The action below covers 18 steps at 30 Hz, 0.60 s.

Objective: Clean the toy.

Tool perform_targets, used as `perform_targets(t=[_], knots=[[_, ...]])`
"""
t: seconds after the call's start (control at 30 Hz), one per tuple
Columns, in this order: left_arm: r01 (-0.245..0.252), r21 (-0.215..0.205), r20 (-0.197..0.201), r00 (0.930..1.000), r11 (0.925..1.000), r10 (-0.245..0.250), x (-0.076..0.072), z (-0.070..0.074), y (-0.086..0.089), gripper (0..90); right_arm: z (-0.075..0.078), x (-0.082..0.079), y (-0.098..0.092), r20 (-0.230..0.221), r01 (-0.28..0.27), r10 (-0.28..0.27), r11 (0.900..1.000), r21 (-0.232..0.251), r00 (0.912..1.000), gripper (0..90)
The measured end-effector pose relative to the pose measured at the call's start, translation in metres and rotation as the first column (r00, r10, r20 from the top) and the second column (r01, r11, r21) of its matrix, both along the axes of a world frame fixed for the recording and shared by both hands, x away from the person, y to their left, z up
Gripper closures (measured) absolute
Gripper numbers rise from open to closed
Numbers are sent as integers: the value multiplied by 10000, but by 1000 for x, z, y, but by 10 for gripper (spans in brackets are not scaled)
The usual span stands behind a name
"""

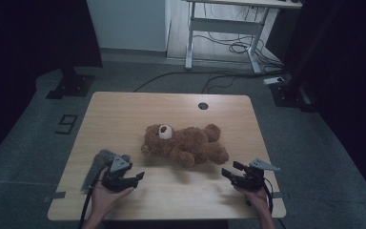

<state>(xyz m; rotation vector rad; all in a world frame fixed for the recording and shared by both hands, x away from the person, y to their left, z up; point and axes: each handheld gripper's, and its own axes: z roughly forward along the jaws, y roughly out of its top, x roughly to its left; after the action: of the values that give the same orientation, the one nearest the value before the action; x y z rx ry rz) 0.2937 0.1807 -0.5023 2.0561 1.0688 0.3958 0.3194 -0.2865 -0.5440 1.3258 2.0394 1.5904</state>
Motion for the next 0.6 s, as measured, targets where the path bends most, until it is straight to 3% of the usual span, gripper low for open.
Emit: perform_targets(t=[0.2,0.4,0.6], knots=[[585,151,-494,9971,9982,-577,-5,-17,-22,376,-1,-12,0,-5,-105,105,9997,-204,9999,229],[540,198,-377,9979,9983,-532,-9,-28,-32,391,-5,-14,9,-87,-264,260,9986,-467,9996,229],[617,334,-526,9968,9975,-599,-7,-33,-36,388,-7,-16,22,-43,-353,351,9950,-939,9994,242]])
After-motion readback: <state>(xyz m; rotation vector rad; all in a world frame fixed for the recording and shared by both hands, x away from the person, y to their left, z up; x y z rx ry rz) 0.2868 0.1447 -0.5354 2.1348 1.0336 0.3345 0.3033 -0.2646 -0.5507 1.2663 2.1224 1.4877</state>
